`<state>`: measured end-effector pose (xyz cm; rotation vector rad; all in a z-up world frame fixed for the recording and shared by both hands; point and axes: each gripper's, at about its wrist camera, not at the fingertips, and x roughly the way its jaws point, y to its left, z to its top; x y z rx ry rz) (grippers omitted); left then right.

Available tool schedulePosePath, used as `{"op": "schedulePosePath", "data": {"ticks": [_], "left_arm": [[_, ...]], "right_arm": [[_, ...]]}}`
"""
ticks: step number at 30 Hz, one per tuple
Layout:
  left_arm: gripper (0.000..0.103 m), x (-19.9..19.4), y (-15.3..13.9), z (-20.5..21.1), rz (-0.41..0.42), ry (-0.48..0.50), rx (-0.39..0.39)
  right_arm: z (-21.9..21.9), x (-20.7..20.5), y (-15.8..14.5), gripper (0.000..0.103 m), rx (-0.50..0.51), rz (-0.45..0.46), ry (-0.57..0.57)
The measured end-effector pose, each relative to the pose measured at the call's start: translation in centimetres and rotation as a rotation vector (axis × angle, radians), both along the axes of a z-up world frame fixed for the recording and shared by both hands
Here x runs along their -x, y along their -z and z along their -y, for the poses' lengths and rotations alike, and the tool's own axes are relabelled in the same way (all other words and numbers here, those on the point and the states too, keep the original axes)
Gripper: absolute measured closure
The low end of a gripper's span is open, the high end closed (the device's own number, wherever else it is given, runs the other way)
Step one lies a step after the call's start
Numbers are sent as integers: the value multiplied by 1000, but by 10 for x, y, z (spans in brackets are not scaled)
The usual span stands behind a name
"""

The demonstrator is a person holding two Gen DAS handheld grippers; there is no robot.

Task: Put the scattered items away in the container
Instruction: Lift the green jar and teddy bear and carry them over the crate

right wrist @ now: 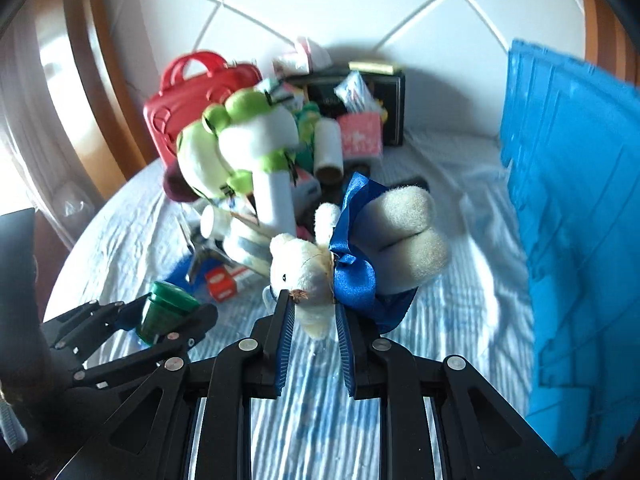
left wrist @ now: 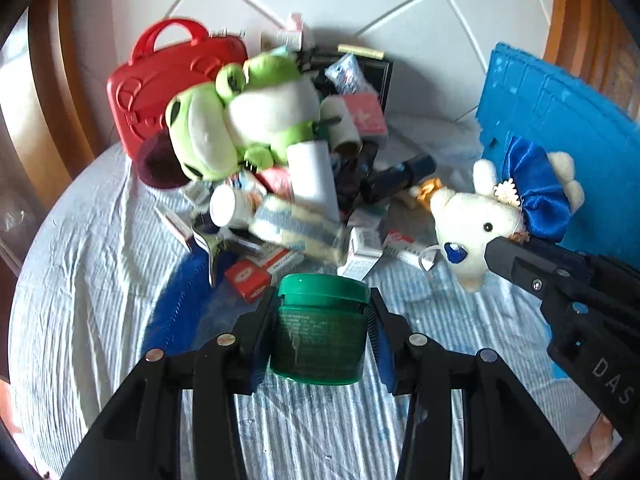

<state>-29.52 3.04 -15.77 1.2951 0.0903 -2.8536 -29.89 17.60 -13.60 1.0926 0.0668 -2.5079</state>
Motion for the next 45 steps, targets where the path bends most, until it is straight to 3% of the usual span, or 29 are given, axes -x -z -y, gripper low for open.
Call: {"op": "schedulePosePath", "data": {"ticks": [6, 11, 15, 21, 26, 32, 37, 42, 45], "left_arm": [[61, -18, -61, -26, -138, 50, 2], [61, -29, -111, -69, -252, 112, 0], [61, -35, -144, -122, -329, 174, -19], [61, -47, -181, -238, -421, 263, -46], [61, -41, -182, -341, -343, 308, -64], [61, -29, -161, -418, -173, 336, -32], [61, -11, -142, -447, 0, 364, -57], [61, -8, -135, -457, 52, 328, -27], [60, -10, -136, -457, 42, 317, -2]], "right_arm": [[-20, -29, -71, 82, 17, -157, 22], [-65, -52, -127, 82, 26, -295, 71], [-122, -66, -155, 82, 16, -373, 142], [-241, -73, -173, 82, -30, -418, 242], [-338, -65, -164, 82, -100, -378, 300], [-412, -44, -136, 82, -137, -271, 347], [-450, -34, -120, 82, -143, -177, 370], [-462, -21, -114, 82, -154, -120, 352], [-464, -15, -112, 82, -159, -107, 347]]}}
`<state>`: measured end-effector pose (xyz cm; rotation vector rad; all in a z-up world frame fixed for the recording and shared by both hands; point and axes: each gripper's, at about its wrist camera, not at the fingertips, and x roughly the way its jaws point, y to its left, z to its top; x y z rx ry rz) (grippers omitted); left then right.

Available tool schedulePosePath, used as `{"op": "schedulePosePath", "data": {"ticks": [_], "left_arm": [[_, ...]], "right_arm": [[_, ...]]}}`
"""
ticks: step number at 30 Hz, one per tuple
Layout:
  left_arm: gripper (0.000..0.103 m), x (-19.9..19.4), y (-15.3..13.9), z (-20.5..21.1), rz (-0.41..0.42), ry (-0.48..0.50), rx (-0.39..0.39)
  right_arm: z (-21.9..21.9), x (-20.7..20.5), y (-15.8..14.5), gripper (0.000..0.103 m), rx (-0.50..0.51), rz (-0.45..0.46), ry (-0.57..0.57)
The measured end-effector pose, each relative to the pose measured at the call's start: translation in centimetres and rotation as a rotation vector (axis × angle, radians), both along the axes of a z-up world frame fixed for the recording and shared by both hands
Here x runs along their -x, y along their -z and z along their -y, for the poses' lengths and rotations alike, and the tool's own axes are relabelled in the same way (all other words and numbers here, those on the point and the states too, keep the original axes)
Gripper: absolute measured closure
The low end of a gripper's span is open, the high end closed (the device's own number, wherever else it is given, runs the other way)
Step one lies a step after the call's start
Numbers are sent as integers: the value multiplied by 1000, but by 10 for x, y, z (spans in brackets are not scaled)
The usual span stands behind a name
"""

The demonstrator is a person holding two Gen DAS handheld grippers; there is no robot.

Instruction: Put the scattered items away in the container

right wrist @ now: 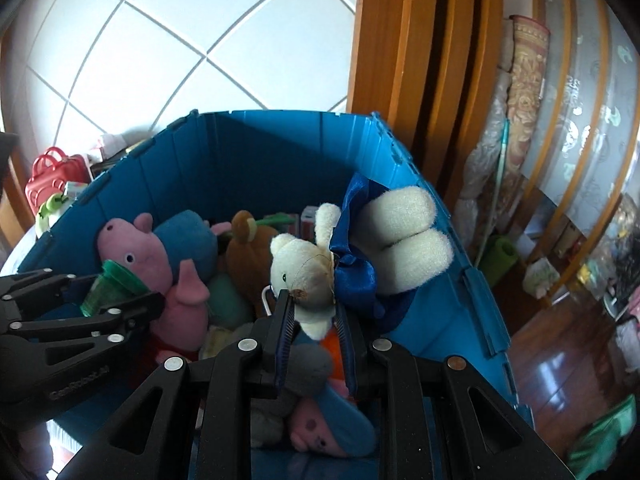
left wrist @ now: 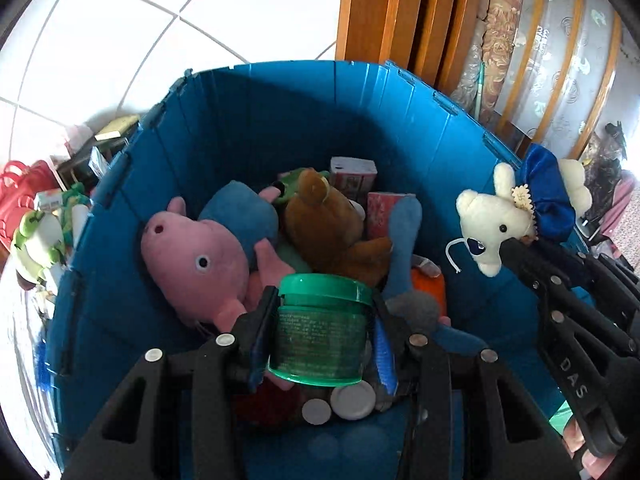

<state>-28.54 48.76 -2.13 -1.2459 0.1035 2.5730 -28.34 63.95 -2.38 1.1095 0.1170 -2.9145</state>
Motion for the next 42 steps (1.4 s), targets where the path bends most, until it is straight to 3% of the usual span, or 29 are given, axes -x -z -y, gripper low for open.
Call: {"op": "schedulePosePath", "data": {"ticks": [4, 6, 9, 15, 17, 20, 22, 24, 28, 36, 42], "left_arm": [[60, 2, 2, 0, 6, -3, 13], [40, 2, 0, 1, -1, -2, 11], [23, -2, -5, 0, -44, -2, 16], [23, -7, -6, 0, -53, -1, 18], [23, -9, -7, 3, -57, -2, 13], [22, -15, -10, 10, -72, -13, 6], [14, -20, -14, 16, -94, -25, 9], [0, -27, -19, 24, -124, -36, 11], [0, -41, -34, 44, -185, -61, 12], [0, -77, -62, 124, -290, -121, -32], [0, -110, -67, 213, -342, -169, -44]], "right_arm": [[-2, 4, 0, 81, 13, 5, 0], [-2, 6, 0, 80, 13, 8, 2], [-2, 10, 0, 76, 7, 12, 11], [-7, 10, 1, 67, 23, 15, 32], [-9, 8, -1, 44, 30, 6, 34], [-9, 4, -3, 32, 32, -11, 37], [-10, 1, -6, 20, 43, -21, 47], [-10, -3, -9, 17, 56, -33, 55], [-3, -14, -17, 0, 78, -56, 55], [46, -52, -44, 0, 153, -126, 56], [126, -94, -58, 0, 182, -200, 18]]}}
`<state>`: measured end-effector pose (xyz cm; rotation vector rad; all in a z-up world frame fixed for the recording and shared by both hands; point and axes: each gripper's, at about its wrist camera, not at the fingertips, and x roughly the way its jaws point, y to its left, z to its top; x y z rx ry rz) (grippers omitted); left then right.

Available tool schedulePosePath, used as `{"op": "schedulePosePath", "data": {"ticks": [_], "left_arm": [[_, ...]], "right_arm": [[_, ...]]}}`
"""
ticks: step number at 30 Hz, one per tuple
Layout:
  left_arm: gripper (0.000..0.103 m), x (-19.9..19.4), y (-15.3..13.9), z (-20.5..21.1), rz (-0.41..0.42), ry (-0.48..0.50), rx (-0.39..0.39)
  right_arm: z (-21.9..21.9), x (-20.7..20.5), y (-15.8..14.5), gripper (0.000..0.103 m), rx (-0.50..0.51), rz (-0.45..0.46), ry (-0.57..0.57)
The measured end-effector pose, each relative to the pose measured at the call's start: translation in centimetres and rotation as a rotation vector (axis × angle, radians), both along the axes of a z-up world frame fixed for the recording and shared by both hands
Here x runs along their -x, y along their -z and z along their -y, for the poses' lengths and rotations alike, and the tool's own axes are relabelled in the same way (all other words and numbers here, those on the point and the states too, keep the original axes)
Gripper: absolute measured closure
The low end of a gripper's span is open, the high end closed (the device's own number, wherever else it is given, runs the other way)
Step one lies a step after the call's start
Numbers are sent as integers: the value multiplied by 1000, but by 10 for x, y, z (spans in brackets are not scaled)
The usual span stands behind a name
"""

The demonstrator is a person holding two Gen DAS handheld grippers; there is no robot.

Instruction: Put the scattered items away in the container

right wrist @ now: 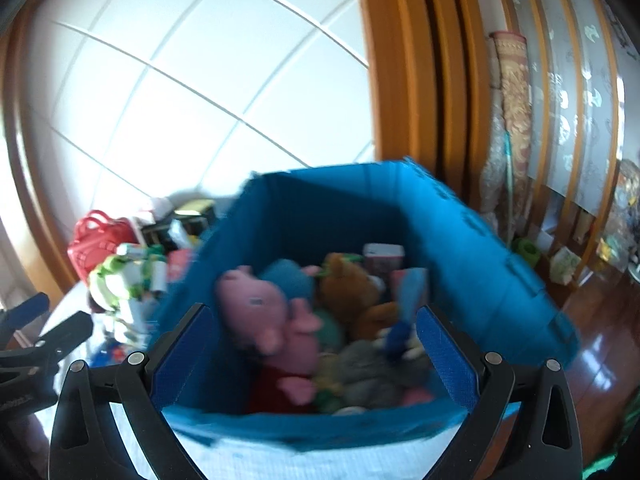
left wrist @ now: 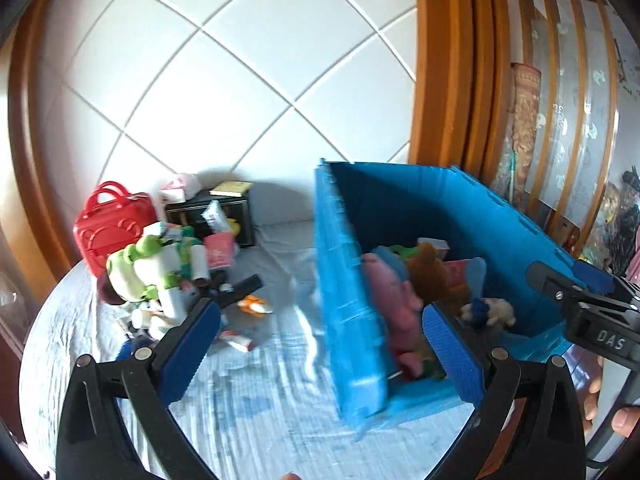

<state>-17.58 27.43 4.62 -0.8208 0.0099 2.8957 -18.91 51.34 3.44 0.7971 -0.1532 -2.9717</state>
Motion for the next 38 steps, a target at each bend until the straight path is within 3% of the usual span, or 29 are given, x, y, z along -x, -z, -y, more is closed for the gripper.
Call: {"op": "schedulePosePath", "data": {"ticks": [5, 11, 17, 24, 38], "left_arm": [[0, -31, 9, 78, -16, -53, 30], [0, -57, 16, 143, -12, -94, 81], [0, -72, 20, 183, 35, -84, 23], [0, -82, 21, 201, 30, -122, 31], [0, -85, 25, 199, 33, -145, 32]], "right_arm": [[81, -37, -2, 0, 6, -51, -46], [153, -63, 9, 0, 11, -29, -26], [200, -83, 15, 0, -47, -13, -6], [219, -94, 19, 0, -77, -10, 8], [216, -87, 22, 0, -82, 6, 0]]}}
